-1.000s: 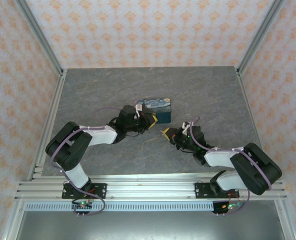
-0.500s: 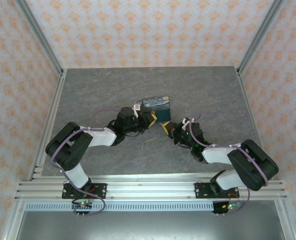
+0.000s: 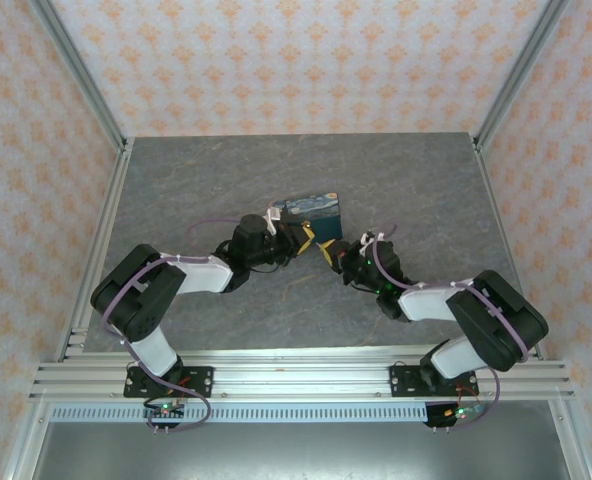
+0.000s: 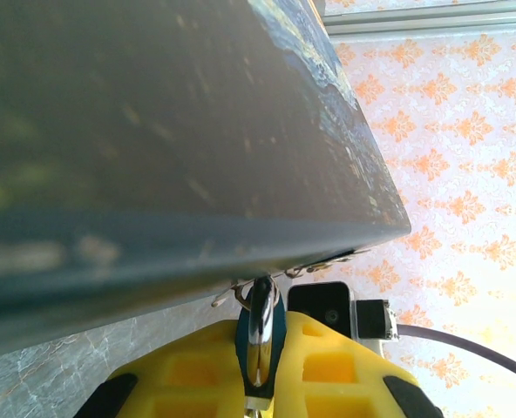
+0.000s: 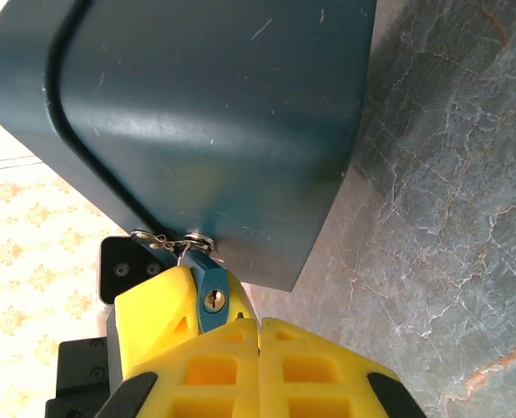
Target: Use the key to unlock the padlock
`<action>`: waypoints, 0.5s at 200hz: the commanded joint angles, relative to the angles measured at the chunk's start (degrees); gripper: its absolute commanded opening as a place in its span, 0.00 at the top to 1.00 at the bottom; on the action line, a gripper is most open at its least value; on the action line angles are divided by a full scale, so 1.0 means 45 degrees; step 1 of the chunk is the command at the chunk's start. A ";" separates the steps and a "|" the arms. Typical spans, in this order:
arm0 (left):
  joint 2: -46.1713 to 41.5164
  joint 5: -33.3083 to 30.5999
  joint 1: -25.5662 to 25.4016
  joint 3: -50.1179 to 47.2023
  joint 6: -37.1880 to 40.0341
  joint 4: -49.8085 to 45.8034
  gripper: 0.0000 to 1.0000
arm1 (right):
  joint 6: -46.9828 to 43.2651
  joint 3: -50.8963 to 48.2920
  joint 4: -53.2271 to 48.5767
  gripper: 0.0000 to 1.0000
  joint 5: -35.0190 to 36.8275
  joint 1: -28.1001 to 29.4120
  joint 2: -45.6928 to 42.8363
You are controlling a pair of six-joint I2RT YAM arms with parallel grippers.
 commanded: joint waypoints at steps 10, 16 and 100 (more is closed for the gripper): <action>-0.0310 -0.0120 0.0091 -0.0119 -0.0099 0.0805 1.00 | 0.0101 0.0495 0.0599 1.00 0.0281 0.0077 0.0221; -0.0288 -0.0122 0.0091 -0.0119 -0.0092 0.0801 1.00 | 0.0103 0.0534 0.0603 1.00 0.0276 0.0087 0.0261; -0.0206 -0.0086 0.0071 -0.0060 -0.0095 0.0813 1.00 | 0.0103 0.0969 0.0643 1.00 0.0247 0.0082 0.0695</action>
